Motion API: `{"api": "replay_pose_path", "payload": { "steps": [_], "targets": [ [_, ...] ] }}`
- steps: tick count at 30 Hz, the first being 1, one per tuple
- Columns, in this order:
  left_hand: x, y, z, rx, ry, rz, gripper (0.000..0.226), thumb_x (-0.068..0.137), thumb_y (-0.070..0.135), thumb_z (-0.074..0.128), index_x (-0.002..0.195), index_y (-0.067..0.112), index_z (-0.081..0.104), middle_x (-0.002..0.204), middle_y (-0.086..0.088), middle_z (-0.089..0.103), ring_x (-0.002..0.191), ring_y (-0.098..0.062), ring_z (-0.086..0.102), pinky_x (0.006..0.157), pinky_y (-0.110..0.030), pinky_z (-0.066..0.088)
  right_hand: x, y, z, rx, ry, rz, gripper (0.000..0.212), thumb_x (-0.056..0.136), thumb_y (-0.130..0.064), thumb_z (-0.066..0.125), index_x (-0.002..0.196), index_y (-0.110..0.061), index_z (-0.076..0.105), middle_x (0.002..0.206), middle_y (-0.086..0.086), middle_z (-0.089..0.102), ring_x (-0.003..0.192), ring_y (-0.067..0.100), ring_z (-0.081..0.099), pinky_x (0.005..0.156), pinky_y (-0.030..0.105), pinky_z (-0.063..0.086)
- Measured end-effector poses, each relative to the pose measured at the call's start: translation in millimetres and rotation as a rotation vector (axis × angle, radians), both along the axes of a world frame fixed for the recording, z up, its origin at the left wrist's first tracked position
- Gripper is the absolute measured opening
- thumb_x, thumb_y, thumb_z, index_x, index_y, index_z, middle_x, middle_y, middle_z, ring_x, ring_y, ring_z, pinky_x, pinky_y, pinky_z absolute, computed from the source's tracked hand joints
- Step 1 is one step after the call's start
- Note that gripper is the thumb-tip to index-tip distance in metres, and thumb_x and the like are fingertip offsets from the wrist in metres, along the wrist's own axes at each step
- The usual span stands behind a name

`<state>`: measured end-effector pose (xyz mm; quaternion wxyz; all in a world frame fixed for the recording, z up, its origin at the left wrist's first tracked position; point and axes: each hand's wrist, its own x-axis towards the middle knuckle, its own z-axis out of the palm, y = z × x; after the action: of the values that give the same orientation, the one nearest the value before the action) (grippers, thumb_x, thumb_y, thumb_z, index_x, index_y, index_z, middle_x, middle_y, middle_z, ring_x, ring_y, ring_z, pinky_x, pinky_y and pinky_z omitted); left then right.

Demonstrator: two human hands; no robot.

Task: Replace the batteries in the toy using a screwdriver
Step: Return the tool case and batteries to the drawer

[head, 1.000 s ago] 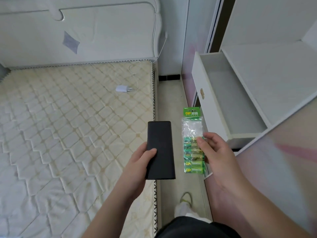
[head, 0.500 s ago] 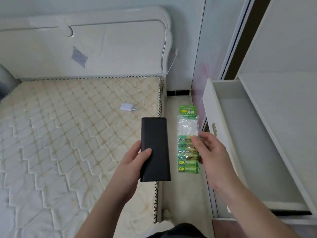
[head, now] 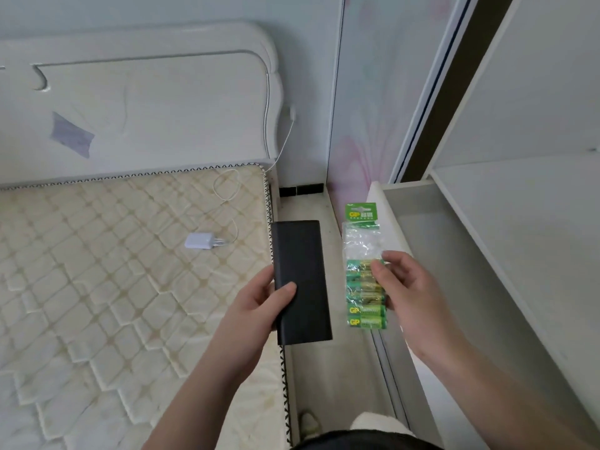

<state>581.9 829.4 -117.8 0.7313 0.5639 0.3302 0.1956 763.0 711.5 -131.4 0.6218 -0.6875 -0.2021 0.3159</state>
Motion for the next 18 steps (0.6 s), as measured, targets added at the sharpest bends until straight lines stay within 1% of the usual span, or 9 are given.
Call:
{"api": "replay_pose_path", "payload": {
  "steps": [2, 4, 7, 8, 10, 11, 13, 16, 18],
  "targets": [
    [15.0, 13.4, -2.1, 0.006, 0.008, -0.047, 0.028, 0.096, 0.012, 0.05, 0.12, 0.021, 0.063, 0.107, -0.002, 0.072, 0.095, -0.012, 0.068, 0.068, -0.018, 0.051, 11.7, 8.6, -1.9, 0.007, 0.012, -0.019, 0.007, 0.091, -0.025, 0.06, 0.097, -0.028, 0.061, 0.086, -0.004, 0.072, 0.08, 0.014, 0.07, 0.079, 0.039, 0.056],
    [32.1, 25.5, -4.9, 0.002, 0.015, -0.084, 0.028, 0.095, 0.015, 0.052, 0.12, 0.02, 0.063, 0.106, -0.004, 0.072, 0.096, -0.014, 0.068, 0.07, -0.021, 0.052, 24.7, 16.7, -4.0, 0.01, 0.026, -0.03, 0.006, 0.092, -0.024, 0.059, 0.096, -0.028, 0.061, 0.085, -0.006, 0.072, 0.078, 0.012, 0.071, 0.076, 0.033, 0.057],
    [63.0, 43.4, -9.1, -0.015, 0.018, -0.139, 0.031, 0.092, 0.018, 0.053, 0.121, 0.018, 0.063, 0.103, -0.003, 0.073, 0.092, -0.013, 0.068, 0.067, -0.019, 0.052, 48.5, 26.2, -9.8, 0.018, 0.062, -0.084, 0.009, 0.089, -0.027, 0.061, 0.098, -0.028, 0.061, 0.085, -0.004, 0.072, 0.074, 0.011, 0.069, 0.067, 0.027, 0.055],
    [74.9, 49.0, -10.1, -0.027, 0.017, -0.158, 0.033, 0.091, 0.019, 0.053, 0.122, 0.016, 0.062, 0.101, -0.003, 0.073, 0.09, -0.012, 0.068, 0.066, -0.018, 0.052, 57.0, 28.6, -12.1, 0.02, 0.064, -0.1, 0.015, 0.087, -0.031, 0.062, 0.102, -0.027, 0.061, 0.088, -0.002, 0.071, 0.075, 0.013, 0.069, 0.066, 0.027, 0.054],
    [102.1, 60.1, -10.9, -0.033, 0.023, -0.201, 0.035, 0.088, 0.022, 0.055, 0.121, 0.015, 0.063, 0.097, -0.005, 0.073, 0.088, -0.012, 0.068, 0.066, -0.019, 0.052, 76.6, 33.3, -16.6, 0.013, 0.061, -0.125, 0.031, 0.083, -0.038, 0.062, 0.109, -0.022, 0.061, 0.093, 0.001, 0.072, 0.081, 0.018, 0.071, 0.073, 0.034, 0.056],
    [116.7, 65.7, -10.5, -0.025, 0.031, -0.219, 0.035, 0.087, 0.023, 0.055, 0.121, 0.017, 0.063, 0.097, -0.008, 0.072, 0.089, -0.014, 0.069, 0.067, -0.021, 0.053, 87.5, 35.9, -18.0, 0.013, 0.062, -0.137, 0.032, 0.084, -0.037, 0.061, 0.111, -0.02, 0.061, 0.094, 0.002, 0.072, 0.084, 0.02, 0.071, 0.075, 0.036, 0.057],
    [146.5, 75.5, -10.4, -0.009, 0.045, -0.238, 0.033, 0.087, 0.023, 0.056, 0.12, 0.021, 0.061, 0.099, -0.014, 0.072, 0.093, -0.02, 0.069, 0.071, -0.027, 0.056, 111.4, 40.5, -20.0, 0.034, 0.068, -0.154, 0.025, 0.089, -0.031, 0.059, 0.111, -0.018, 0.061, 0.095, 0.002, 0.072, 0.085, 0.019, 0.072, 0.075, 0.034, 0.057],
    [187.6, 87.3, -6.0, -0.001, 0.072, -0.273, 0.035, 0.089, 0.021, 0.056, 0.124, 0.022, 0.055, 0.105, -0.015, 0.072, 0.099, -0.028, 0.069, 0.081, -0.037, 0.057, 143.3, 47.6, -20.4, 0.062, 0.11, -0.2, 0.018, 0.091, -0.028, 0.057, 0.107, -0.022, 0.062, 0.095, -0.001, 0.072, 0.084, 0.016, 0.072, 0.074, 0.031, 0.055],
    [210.0, 94.5, -3.7, 0.014, 0.088, -0.292, 0.039, 0.085, 0.025, 0.058, 0.124, 0.023, 0.054, 0.105, -0.017, 0.07, 0.098, -0.029, 0.069, 0.081, -0.038, 0.057, 159.7, 51.9, -20.2, 0.077, 0.128, -0.239, 0.017, 0.09, -0.029, 0.057, 0.105, -0.022, 0.063, 0.093, -0.001, 0.073, 0.084, 0.016, 0.072, 0.075, 0.032, 0.055]
  ]
}}
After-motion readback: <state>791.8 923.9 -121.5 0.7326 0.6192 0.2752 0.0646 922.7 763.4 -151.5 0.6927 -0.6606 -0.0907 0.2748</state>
